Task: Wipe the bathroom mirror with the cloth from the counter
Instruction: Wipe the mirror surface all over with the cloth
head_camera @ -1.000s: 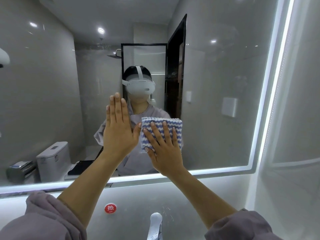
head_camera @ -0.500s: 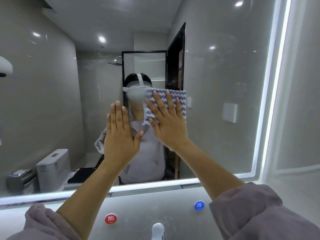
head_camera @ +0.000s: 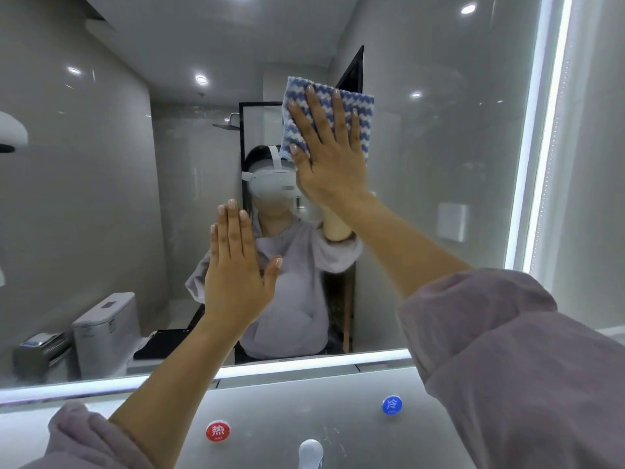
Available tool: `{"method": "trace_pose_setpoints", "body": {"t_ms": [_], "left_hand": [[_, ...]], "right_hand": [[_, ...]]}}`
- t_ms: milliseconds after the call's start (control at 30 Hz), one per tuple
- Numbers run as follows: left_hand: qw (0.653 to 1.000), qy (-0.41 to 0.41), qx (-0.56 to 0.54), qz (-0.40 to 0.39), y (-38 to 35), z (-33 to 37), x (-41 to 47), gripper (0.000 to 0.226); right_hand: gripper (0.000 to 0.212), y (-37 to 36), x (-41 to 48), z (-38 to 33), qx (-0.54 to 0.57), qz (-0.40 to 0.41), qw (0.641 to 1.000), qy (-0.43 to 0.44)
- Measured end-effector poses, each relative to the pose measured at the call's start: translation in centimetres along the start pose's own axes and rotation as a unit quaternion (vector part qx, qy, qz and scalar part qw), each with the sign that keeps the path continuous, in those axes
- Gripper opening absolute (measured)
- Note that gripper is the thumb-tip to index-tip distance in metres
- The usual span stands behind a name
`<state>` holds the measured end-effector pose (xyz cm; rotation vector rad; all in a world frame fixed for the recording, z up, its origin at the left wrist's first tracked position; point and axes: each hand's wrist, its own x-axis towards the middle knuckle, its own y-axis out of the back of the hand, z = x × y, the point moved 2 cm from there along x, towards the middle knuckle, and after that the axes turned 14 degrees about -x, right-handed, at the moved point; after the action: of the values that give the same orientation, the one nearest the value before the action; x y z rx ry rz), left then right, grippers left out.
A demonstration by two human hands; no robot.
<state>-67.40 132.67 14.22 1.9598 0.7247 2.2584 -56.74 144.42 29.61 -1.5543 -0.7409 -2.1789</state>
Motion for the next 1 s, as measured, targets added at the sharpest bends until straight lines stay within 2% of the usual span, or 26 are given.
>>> {"method": "trace_pose_setpoints", "body": {"t_ms": [267, 633, 1000], "left_hand": [[1.000, 0.000, -0.008, 0.002, 0.0, 0.0, 0.0, 0.089], [1.000, 0.007, -0.020, -0.002, 0.4, 0.3, -0.1, 0.091], [1.000, 0.002, -0.017, 0.006, 0.1, 0.2, 0.0, 0.087]], "right_hand": [[0.057, -0.7, -3.3, -0.4, 0.001, 0.009, 1.000, 0.018], [0.056, -1.9, -11.9, -1.9, 0.005, -0.034, 0.997, 0.066], [0.056, -1.9, -10.1, -1.5, -0.002, -0.036, 0.997, 0.062]]}}
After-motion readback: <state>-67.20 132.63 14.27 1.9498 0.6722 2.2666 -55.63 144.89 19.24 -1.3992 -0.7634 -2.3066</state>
